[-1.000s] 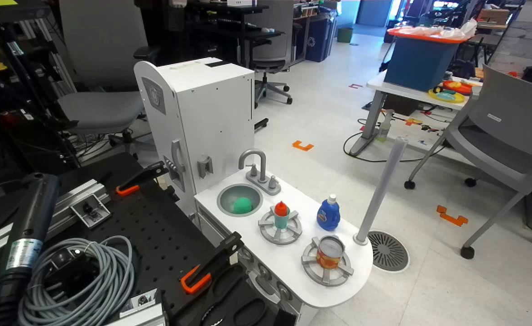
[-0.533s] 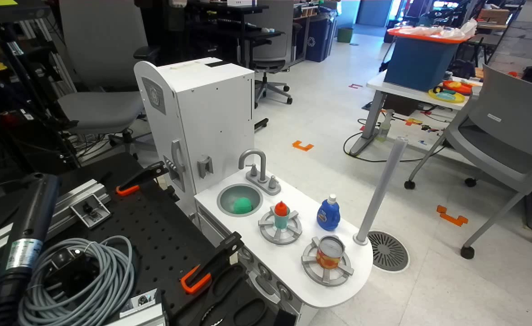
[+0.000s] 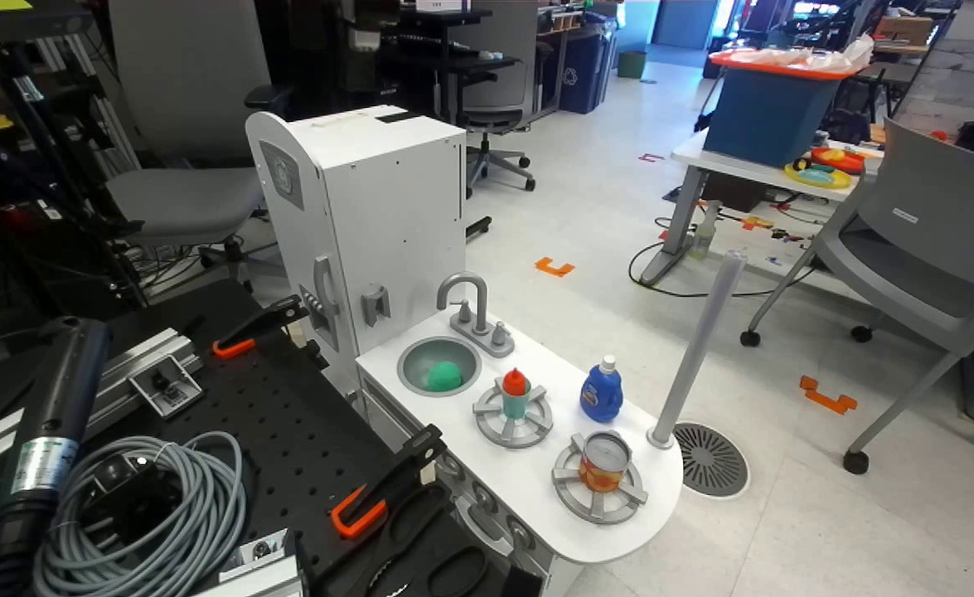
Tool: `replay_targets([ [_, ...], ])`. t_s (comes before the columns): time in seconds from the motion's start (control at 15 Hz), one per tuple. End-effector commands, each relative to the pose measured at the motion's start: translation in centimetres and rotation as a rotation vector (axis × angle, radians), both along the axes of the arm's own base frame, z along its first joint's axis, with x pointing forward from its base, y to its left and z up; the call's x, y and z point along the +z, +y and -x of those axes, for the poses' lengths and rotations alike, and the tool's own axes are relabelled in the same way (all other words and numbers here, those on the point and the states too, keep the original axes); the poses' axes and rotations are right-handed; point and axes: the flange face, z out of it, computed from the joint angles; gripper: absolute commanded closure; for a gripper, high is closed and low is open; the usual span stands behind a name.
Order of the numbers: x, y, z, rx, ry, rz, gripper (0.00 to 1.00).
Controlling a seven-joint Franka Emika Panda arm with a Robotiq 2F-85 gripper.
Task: Move the can to the left
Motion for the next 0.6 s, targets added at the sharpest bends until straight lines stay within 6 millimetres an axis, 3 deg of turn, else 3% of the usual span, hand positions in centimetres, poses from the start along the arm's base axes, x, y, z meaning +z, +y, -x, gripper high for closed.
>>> replay_targets([
  [0.0,-4.2,-1.7,-5.5,-0.086,0.033,0.071,0.00],
  [0.53,-16.3,-6.7,-17.1,-0.316,0.129,0.221,0.00],
])
